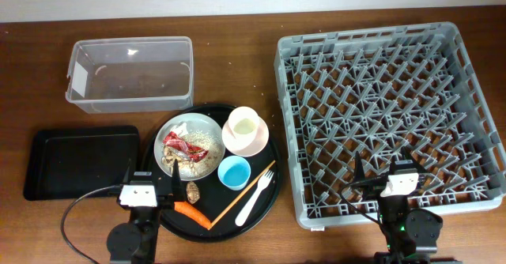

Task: Sort waste into correct bins and load items into the dishwasher rack
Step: 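Move the left gripper toward the red wrapper on the plate, then grasp the red snack wrapper on the plate with the left gripper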

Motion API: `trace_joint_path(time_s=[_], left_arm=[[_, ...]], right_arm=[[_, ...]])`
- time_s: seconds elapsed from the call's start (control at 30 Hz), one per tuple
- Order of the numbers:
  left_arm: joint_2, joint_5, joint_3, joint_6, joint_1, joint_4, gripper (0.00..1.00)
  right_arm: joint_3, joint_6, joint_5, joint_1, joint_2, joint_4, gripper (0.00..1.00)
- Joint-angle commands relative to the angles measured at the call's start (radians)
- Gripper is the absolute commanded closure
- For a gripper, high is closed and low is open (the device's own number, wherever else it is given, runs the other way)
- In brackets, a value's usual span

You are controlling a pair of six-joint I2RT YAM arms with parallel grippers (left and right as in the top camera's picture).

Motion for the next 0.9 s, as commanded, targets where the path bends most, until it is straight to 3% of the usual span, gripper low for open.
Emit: trace_joint_path(time_s=[0.0, 0.17, 0.27, 0.5, 0.7, 0.87], left_arm=[[-0.006, 0.011, -0.004, 0.016, 0.002, -0.004, 0.01], [-0.006, 0.011, -0.004, 0.015, 0.002, -0.003, 0.01], [-0.006, 0.019, 0.015, -0.003, 0.002, -0.039, 0.01], [0.115, 0.020, 0.279, -0.073, 0.002, -0.361, 0.01], [0.460, 0.057, 0.574, -0.072, 0.002, -0.587, 0.01], [0.813, 0.098, 0.853, -0.072, 0.002, -0.845, 0.01]], right_arm=[[-0.005, 0.001, 0.000, -0.005, -0.005, -0.006, 0.02], [-0.005, 0.216, -0.023, -0.005, -0.005, -0.002, 0.02], [0.031, 0.249, -0.126, -0.005, -0.005, -0.054, 0.02], [0.353, 0.249, -0.168, -0.005, 0.030, -0.512, 0.02], [0.608, 0.249, -0.185, -0.005, 0.278, -0.755, 0.02], [0.853, 0.248, -0.216, -0.005, 0.642, -0.941, 0.01]])
